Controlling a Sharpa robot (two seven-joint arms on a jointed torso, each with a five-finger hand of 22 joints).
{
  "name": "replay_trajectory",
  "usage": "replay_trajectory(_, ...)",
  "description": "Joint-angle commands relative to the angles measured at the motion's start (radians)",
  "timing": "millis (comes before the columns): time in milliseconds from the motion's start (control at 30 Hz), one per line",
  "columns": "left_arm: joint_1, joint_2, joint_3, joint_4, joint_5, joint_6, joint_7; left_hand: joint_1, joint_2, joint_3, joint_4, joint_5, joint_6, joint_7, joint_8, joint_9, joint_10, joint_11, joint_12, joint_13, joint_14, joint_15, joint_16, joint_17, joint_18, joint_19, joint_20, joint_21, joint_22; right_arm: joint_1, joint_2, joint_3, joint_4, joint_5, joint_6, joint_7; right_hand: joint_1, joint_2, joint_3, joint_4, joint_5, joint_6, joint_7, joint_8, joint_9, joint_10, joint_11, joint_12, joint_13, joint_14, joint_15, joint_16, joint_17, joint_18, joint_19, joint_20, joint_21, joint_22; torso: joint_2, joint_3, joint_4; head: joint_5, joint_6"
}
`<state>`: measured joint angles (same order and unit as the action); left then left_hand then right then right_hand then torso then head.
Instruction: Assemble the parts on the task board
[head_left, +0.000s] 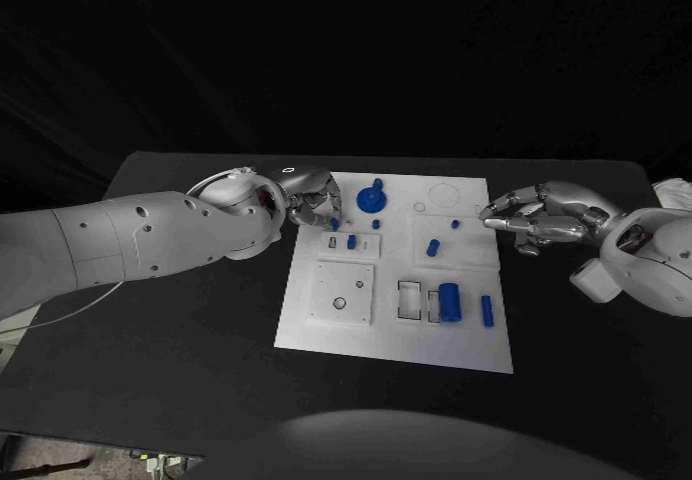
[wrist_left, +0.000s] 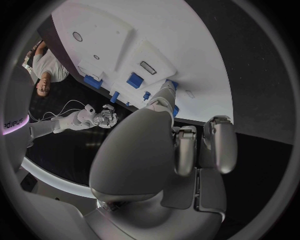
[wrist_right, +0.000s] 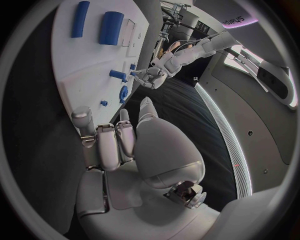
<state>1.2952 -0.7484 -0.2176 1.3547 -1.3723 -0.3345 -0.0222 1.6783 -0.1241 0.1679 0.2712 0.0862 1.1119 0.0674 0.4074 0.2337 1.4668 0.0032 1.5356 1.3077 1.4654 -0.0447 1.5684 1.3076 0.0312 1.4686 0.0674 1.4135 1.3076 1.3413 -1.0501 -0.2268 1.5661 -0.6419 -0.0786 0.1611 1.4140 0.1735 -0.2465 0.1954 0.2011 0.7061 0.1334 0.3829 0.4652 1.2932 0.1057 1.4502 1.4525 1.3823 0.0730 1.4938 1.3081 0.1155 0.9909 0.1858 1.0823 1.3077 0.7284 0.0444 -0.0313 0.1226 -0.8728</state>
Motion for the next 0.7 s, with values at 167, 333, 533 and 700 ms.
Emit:
replay_trajectory(167,-0.001,-0.001,-0.001,0.002,-0.016,-0.001,0.027,0.008,-0.015,0.012,0.003,0.001,-0.019,-0.001,0.026,0.013,0.042,-0.005,-0.022,0.19,0.105,-0.007,0.002,0.263,0.01,0.005,-0.007,-0.007,0.202,-0.001,0.001,0.0,0.0,-0.002,0.018,0.002,0.012,0.004,0.001,-0.006,0.003,0.008,-0.001,-0.004,-0.001,-0.009,0.002,-0.007,-0.011,-0.011,0.0,-0.005,0.159,0.008,-0.007,-0.002,-0.008,0.095,0.0,-0.0003,-0.0005,0.002,0.0)
replay_trajectory(333,-0.001,-0.001,-0.001,0.002,-0.019,0.001,0.031,0.009,-0.018,0.013,0.003,0.007,-0.023,-0.002,0.034,0.018,0.041,-0.005,-0.023,0.188,0.105,-0.007,0.002,0.263,0.01,0.005,-0.007,-0.007,0.202,-0.002,0.001,0.0,0.0,-0.002,0.018,0.002,0.012,0.004,0.001,-0.006,0.003,0.009,-0.001,-0.004,-0.001,-0.008,0.002,-0.006,-0.011,-0.011,0.0,-0.004,0.159,0.008,-0.007,-0.002,-0.008,0.095,0.0,-0.0004,-0.0009,0.002,0.0)
replay_trajectory(533,-0.001,-0.002,-0.001,0.003,-0.021,-0.002,0.037,0.011,-0.02,0.015,0.004,0.006,-0.024,-0.003,0.04,0.021,0.04,-0.006,-0.024,0.187,0.105,-0.008,0.002,0.263,0.01,0.006,-0.007,-0.006,0.203,-0.003,0.0,0.0,-0.001,-0.002,0.018,0.002,0.013,0.005,0.001,-0.007,0.003,0.01,-0.001,-0.004,-0.001,-0.008,0.002,-0.007,-0.011,-0.01,0.0,-0.004,0.159,0.009,-0.008,-0.002,-0.009,0.095,0.0,-0.0006,-0.0004,0.001,0.0)
replay_trajectory(700,-0.001,-0.004,-0.001,0.003,-0.021,-0.004,0.043,0.012,-0.023,0.015,0.004,0.003,-0.026,-0.004,0.045,0.024,0.04,-0.008,-0.025,0.186,0.105,-0.008,0.002,0.263,0.01,0.006,-0.008,-0.006,0.203,-0.005,-0.001,0.0,-0.001,-0.002,0.017,0.002,0.013,0.005,0.001,-0.007,0.003,0.01,-0.001,-0.004,-0.001,-0.008,0.002,-0.007,-0.011,-0.01,0.0,-0.004,0.159,0.009,-0.008,-0.002,-0.009,0.095,0.0,-0.0001,-0.0003,0.002,0.0)
